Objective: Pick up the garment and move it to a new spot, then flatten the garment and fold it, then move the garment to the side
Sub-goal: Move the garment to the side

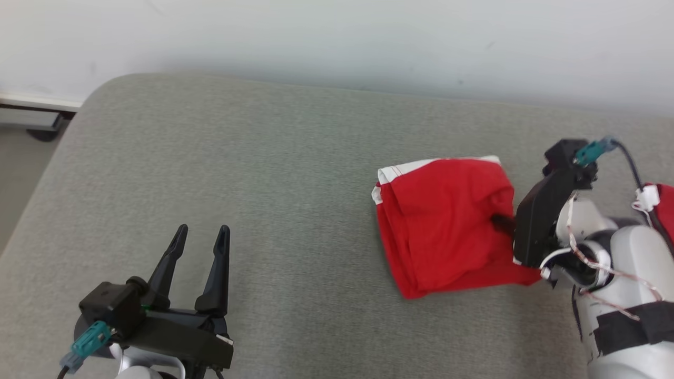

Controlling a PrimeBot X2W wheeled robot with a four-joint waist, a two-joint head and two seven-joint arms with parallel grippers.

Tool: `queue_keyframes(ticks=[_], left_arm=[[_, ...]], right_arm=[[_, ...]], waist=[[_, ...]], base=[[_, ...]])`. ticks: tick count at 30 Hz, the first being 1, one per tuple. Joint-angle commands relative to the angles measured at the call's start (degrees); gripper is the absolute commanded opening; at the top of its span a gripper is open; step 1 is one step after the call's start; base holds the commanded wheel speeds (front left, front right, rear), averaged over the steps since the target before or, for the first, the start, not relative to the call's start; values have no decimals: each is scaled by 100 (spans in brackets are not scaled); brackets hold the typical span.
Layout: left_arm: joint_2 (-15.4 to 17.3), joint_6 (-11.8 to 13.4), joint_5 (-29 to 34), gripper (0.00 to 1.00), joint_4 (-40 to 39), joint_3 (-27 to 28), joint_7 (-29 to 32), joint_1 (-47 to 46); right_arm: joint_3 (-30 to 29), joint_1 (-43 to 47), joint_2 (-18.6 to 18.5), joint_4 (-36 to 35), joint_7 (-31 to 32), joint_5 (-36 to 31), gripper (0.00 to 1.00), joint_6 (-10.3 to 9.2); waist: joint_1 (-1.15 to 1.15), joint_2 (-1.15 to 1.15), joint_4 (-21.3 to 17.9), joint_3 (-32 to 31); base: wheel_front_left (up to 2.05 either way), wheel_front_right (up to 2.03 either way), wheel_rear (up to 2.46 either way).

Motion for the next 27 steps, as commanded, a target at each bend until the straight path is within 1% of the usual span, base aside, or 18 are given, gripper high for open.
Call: queue_keyframes(ticks=[1, 12, 19, 22, 27], left_arm=[[31, -30, 43, 100, -37, -15, 28, -55], [86, -68, 42, 100, -53, -74, 136, -202], [117, -73, 72, 100, -84, -94, 174, -292], [141, -77, 84, 100, -88, -100, 185, -327], [150, -75, 86, 100, -87, -109, 204, -392]], right_arm=[[-78, -169, -16, -101, 124, -133, 0, -3], [-162, -333, -17, -414, 966, -548, 0, -3], [-263, -408, -16, -730, 1302, -990, 0, -3], [-293, -412, -15, -887, 1582, -1174, 0, -3], [-350, -478, -216, -1175, 1915, -1272, 0, -3]], waist=[[0, 0, -223, 61], [0, 0, -716, 194], [0, 0, -980, 345], [0, 0, -1066, 402], [0, 0, -1173, 465]], base=[[0, 0, 0], [0, 0, 0], [0, 0, 0], [0, 0, 0], [0, 0, 0]])
